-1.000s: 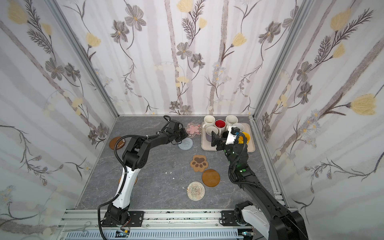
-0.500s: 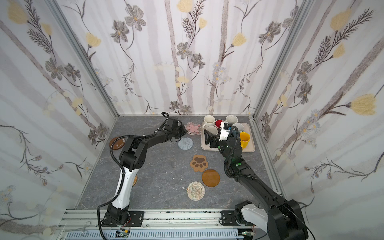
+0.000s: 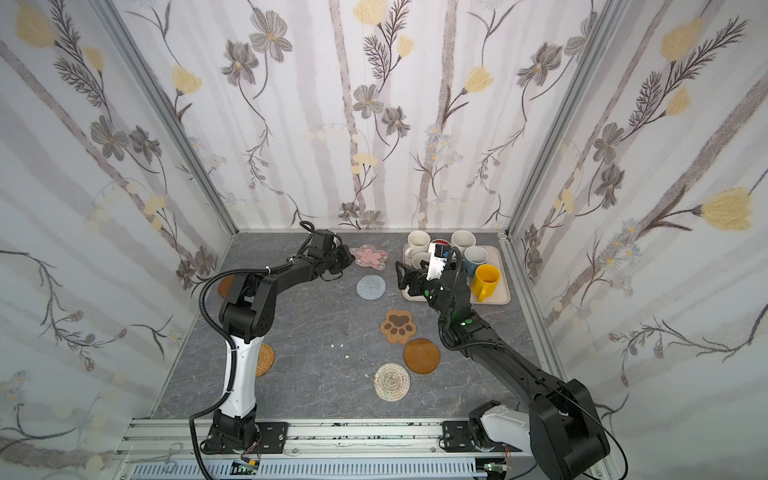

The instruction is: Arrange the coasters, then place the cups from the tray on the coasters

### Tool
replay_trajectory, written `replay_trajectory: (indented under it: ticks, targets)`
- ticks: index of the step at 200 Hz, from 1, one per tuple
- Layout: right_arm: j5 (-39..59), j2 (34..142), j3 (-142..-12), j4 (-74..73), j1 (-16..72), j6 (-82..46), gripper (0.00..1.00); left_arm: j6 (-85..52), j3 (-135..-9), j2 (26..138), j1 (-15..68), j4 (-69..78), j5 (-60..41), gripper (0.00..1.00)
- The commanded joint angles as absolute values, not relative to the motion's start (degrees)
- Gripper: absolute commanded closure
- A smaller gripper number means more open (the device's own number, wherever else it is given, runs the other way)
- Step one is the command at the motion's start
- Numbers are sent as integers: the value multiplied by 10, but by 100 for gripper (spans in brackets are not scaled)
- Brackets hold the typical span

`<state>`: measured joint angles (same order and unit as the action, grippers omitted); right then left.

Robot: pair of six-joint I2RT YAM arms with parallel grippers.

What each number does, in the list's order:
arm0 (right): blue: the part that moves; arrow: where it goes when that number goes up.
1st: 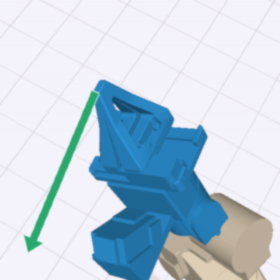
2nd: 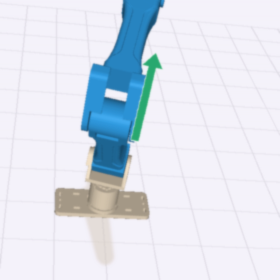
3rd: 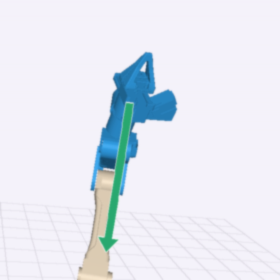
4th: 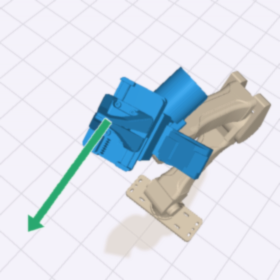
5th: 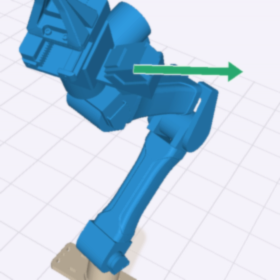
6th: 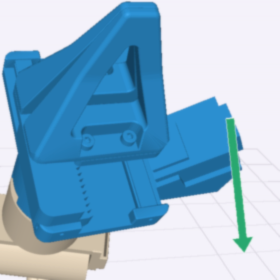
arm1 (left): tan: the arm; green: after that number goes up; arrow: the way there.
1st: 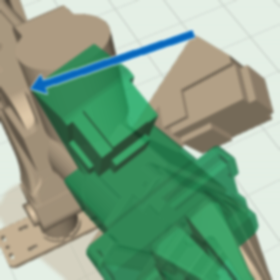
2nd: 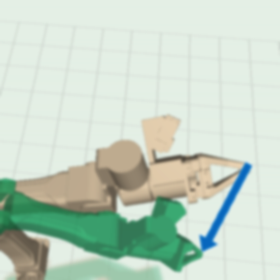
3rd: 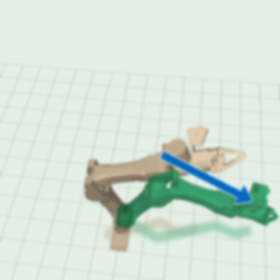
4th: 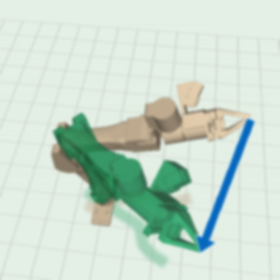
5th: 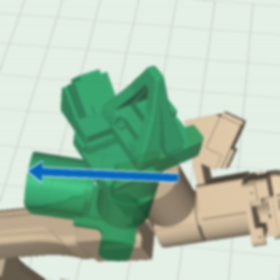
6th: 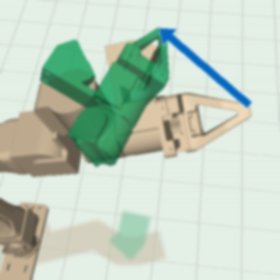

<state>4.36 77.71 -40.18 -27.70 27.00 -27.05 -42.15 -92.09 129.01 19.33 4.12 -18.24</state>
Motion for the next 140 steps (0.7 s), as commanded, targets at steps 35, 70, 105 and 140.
replay_trajectory:
  ticks: [35, 70, 105, 140]
  targets:
    - [37, 784, -408, -278, 301, -301, 10, -397, -883, 1276, 149, 58, -185, 100]
    - [29, 788, -410, -274, 312, -299, 10, -388, -893, 1298, 137, 60, -194, 100]
    - [24, 794, -415, -264, 318, -296, 10, -385, -919, 1324, 133, 59, -211, 100]
    - [23, 801, -416, -262, 321, -294, 10, -387, -936, 1339, 130, 59, -222, 100]
